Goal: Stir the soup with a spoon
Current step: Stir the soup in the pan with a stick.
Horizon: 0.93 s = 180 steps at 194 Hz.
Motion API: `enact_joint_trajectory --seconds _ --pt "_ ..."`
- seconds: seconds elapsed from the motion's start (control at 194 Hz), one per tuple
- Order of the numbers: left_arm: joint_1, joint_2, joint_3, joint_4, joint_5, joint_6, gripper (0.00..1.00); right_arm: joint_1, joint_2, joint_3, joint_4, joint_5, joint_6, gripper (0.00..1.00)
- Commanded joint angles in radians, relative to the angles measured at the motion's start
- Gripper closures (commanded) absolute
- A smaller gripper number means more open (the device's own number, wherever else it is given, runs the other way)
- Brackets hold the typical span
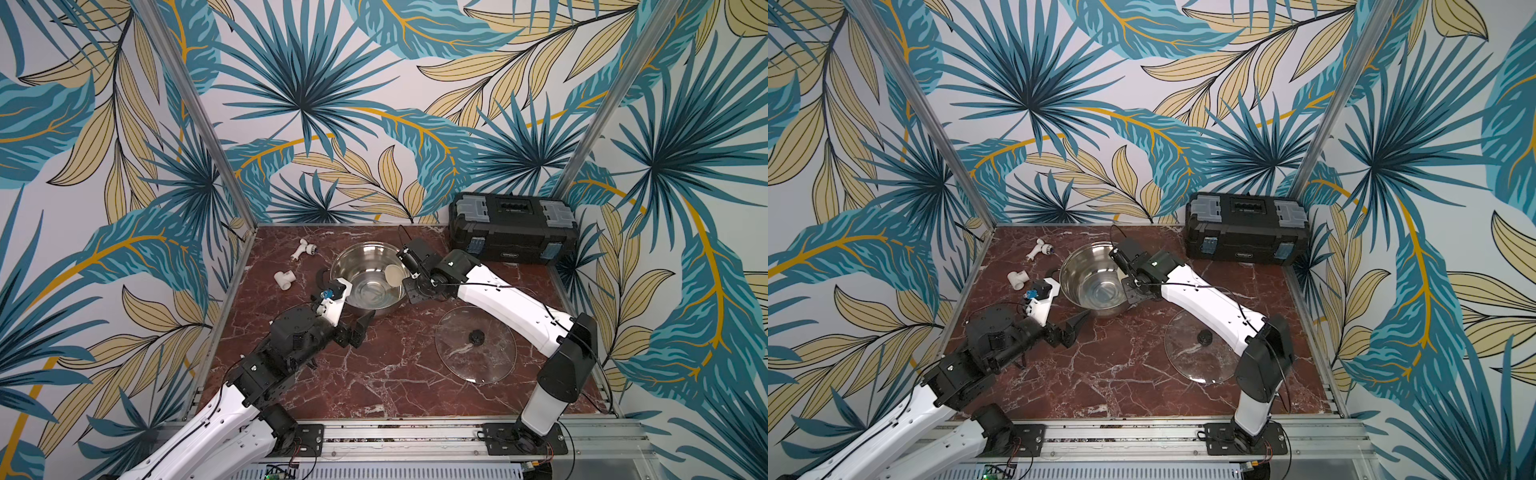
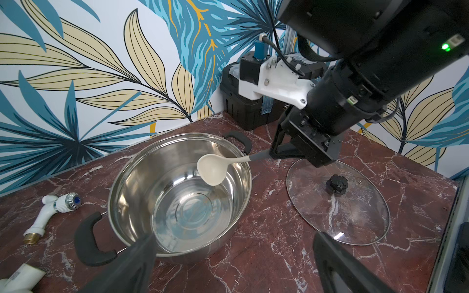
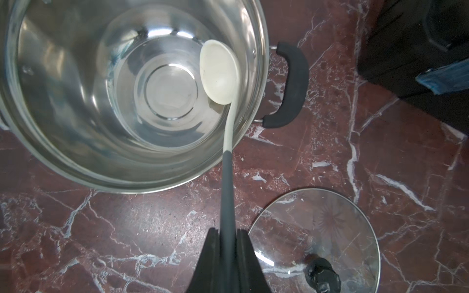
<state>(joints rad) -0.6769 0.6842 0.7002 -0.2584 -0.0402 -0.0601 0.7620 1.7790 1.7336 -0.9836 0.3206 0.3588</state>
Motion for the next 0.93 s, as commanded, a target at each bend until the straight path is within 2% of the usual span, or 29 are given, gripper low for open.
enact_joint_trajectory --seconds 0.0,0.114,0.413,0.547,0.759,0.924 --pt "0.004 -0.011 -0.013 0.016 0.005 -0.006 0.00 -0.001 0.049 0.065 0.015 0.069 -0.018 1.00" --pt "0.004 -0.014 -0.013 0.013 0.005 -0.008 0.00 -0.001 0.094 0.123 0.033 0.035 -0.019 1.00" --pt "0.005 -0.026 -0.013 0.005 -0.002 -0.006 0.00 0.000 0.150 0.190 0.102 -0.239 -0.007 1.00" --pt "0.004 -0.026 -0.013 0.005 0.000 -0.010 0.00 0.007 0.143 0.173 0.099 -0.318 -0.009 1.00" --pt "0.004 -0.028 -0.007 0.008 0.005 -0.010 0.00 0.014 0.052 0.062 0.101 -0.338 -0.016 1.00" --pt "0.004 -0.026 -0.004 0.008 0.005 -0.012 0.00 0.014 -0.033 -0.044 0.085 -0.282 -0.033 1.00"
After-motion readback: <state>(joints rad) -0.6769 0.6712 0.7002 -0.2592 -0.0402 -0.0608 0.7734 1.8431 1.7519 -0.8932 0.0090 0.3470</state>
